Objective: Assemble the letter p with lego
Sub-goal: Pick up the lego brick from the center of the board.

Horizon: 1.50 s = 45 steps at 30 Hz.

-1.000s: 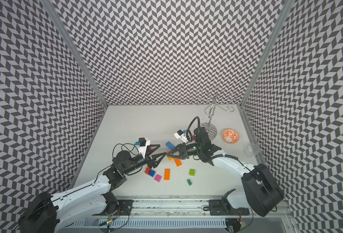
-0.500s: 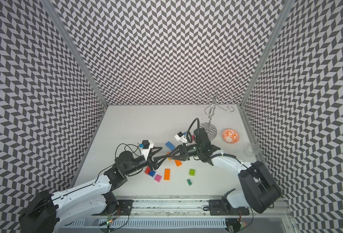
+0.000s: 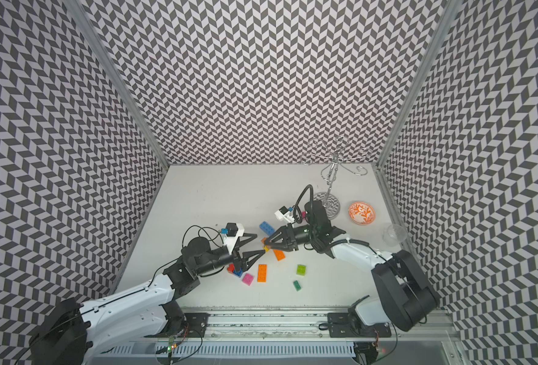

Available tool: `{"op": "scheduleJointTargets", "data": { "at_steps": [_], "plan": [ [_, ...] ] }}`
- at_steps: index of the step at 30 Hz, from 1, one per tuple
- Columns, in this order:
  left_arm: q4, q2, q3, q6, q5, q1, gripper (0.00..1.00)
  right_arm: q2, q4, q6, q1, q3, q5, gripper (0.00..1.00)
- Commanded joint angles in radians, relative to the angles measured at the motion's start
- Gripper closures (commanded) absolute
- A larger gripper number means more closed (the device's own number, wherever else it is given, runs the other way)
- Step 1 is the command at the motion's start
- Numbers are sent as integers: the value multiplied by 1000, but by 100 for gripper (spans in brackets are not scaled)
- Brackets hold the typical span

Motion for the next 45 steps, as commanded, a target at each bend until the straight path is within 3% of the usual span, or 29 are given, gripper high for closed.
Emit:
{"op": "scheduleJointTargets", "data": {
  "at_steps": [1, 5, 14, 23, 30, 37, 45],
  "plan": [
    [-14, 21, 43, 23, 12, -4, 28, -4, 53, -1, 0, -2, -6, 65],
    [-18, 37, 57, 32, 7, -13, 36, -3, 64, 7, 8, -9, -4, 65],
    [-40, 71, 76, 52, -28, -41, 39, 4, 99, 33, 17, -13, -6, 65],
    [-44, 94, 91, 59, -46, -49, 58, 10, 112, 39, 20, -17, -8, 65],
    [-48, 113, 106, 60, -73, -58, 60, 18, 146, 51, 22, -39, -11, 62],
    [-120, 120, 139, 46, -130, -58, 62, 21, 54, -41, -2, -27, 41, 43],
    [-366, 188, 267, -46, -237, -77, 63, -42, -230, -303, -136, -21, 305, 11]
  ]
}}
